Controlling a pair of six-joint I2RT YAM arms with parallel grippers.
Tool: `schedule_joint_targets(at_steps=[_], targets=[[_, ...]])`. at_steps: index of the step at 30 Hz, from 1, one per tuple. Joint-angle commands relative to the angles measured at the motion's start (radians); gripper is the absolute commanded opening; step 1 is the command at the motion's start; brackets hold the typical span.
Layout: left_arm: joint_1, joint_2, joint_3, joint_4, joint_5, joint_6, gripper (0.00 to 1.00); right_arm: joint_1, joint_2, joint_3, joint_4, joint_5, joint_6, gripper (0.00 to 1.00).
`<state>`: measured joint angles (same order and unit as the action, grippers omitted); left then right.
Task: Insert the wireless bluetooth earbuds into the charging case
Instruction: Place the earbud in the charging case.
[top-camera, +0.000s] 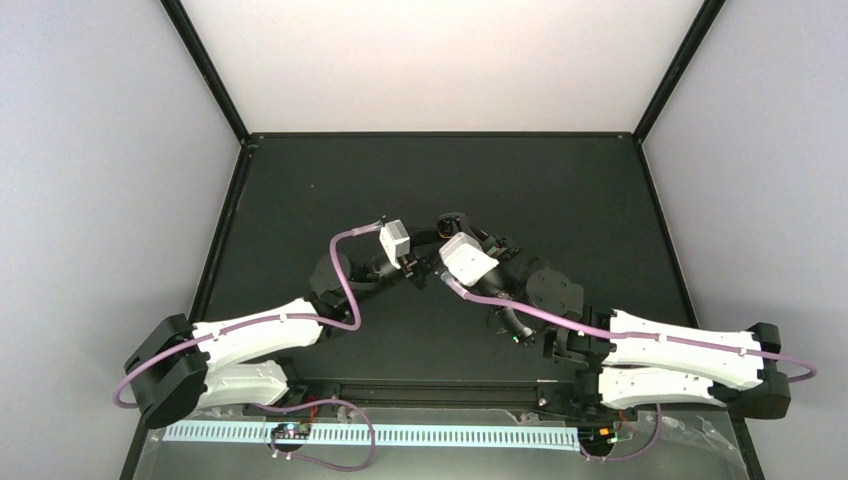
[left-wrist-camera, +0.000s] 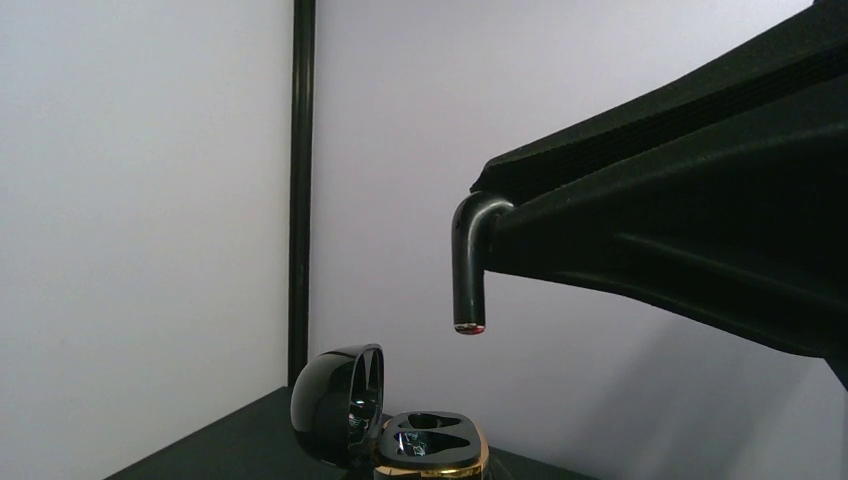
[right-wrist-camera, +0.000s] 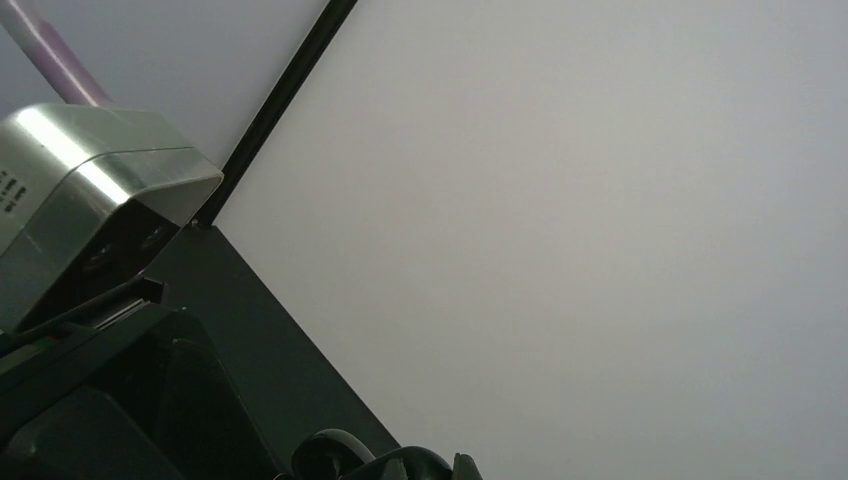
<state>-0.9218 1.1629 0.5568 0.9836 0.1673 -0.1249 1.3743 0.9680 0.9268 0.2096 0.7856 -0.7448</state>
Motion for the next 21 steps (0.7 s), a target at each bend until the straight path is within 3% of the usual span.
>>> schedule_joint_targets(at_steps=[1,21], targets=[[0.006,-0.032,0.043,-0.017,-0.025,-0.028,0.02,0.008,0.013,-0.009,0.048,0.032,-0.013,0.01],[0.006,-0.054,0.04,-0.04,-0.034,-0.016,0.02,0.008,0.045,0.0,0.002,0.014,0.042,0.01]])
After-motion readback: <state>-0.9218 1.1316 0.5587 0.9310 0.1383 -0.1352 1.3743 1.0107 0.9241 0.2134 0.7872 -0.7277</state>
